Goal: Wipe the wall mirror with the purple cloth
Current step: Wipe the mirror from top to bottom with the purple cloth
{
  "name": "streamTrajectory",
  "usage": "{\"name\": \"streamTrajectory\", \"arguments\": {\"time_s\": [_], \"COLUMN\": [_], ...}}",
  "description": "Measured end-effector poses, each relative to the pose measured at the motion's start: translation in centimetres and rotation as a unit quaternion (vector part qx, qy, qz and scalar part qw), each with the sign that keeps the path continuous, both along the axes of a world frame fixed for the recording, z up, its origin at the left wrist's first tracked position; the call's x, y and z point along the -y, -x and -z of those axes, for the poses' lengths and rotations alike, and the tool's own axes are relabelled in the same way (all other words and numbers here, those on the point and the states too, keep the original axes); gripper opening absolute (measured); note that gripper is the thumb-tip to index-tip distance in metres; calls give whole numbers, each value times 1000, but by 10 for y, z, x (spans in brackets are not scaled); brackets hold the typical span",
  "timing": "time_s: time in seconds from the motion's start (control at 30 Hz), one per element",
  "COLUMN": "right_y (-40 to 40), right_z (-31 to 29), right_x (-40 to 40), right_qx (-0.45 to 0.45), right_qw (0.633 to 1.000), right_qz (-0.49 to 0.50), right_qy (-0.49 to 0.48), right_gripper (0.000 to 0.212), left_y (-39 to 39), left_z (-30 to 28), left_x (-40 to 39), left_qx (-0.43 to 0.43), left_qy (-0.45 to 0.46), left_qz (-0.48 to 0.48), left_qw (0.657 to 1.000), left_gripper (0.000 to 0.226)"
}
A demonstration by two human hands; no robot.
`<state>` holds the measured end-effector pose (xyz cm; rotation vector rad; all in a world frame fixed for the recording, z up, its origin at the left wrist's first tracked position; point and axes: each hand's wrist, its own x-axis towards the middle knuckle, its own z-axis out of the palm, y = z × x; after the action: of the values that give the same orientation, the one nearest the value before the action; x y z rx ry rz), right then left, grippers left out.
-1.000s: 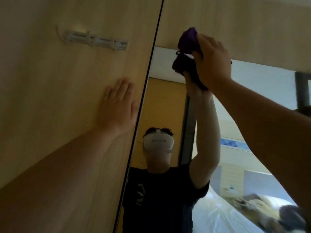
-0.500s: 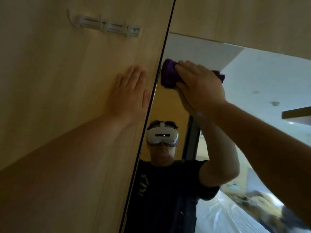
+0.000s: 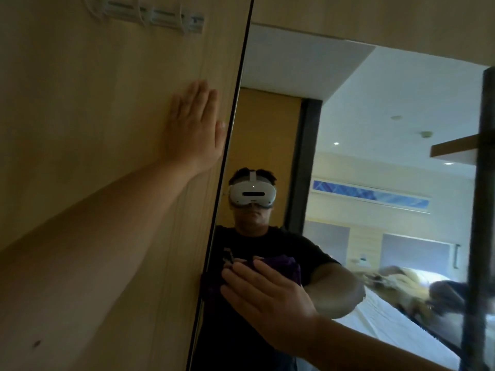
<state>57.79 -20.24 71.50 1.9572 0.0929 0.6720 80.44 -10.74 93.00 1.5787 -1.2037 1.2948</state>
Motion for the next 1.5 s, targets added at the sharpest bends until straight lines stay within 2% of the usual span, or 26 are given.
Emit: {"name": "streamTrajectory", "arguments": {"time_s": [0.13, 0.33, 0.5, 0.63, 0.77, 0.87, 0.93, 1.07, 1.23, 1.37, 1.5], "right_y": [-1, 3, 49, 112, 181, 229, 257, 303, 333, 335, 320], "right_z": [-2, -15, -40, -59, -73, -79, -80, -73, -58, -65, -82], "right_x": [1, -7, -9, 8, 31, 49, 63, 88, 106, 109, 119], "right_qx": [8, 20, 135, 194, 249, 265, 277, 290, 282, 311, 324], "right_qw": [1000, 993, 976, 968, 960, 957, 955, 951, 952, 943, 942], "right_qz": [-20, -91, -128, -102, -52, -23, -31, -57, -72, -87, -68], "right_qy": [-2, -74, -115, -120, -120, -117, -100, -89, -93, -79, -52], "right_gripper": [49, 43, 46, 49, 61, 63, 53, 39, 35, 34, 38], "left_y": [2, 2, 11, 53, 116, 150, 170, 215, 244, 236, 221], "left_z": [1, -2, 9, 45, 95, 134, 158, 205, 262, 282, 288], "left_x": [-1, -8, -18, -19, -1, 31, 50, 65, 69, 73, 89], "left_qx": [1, -9, -9, 15, 94, 133, 119, 54, 10, 26, 67], "left_qy": [-2, -29, -17, 4, -25, -68, -80, -57, -79, -79, -24], "left_qz": [4, -9, 1, 18, 54, 22, -12, -1, -33, -47, -45], "left_qw": [1000, 999, 1000, 1000, 994, 989, 990, 997, 996, 995, 996], "left_gripper": [65, 60, 61, 63, 65, 65, 66, 64, 66, 67, 68]}}
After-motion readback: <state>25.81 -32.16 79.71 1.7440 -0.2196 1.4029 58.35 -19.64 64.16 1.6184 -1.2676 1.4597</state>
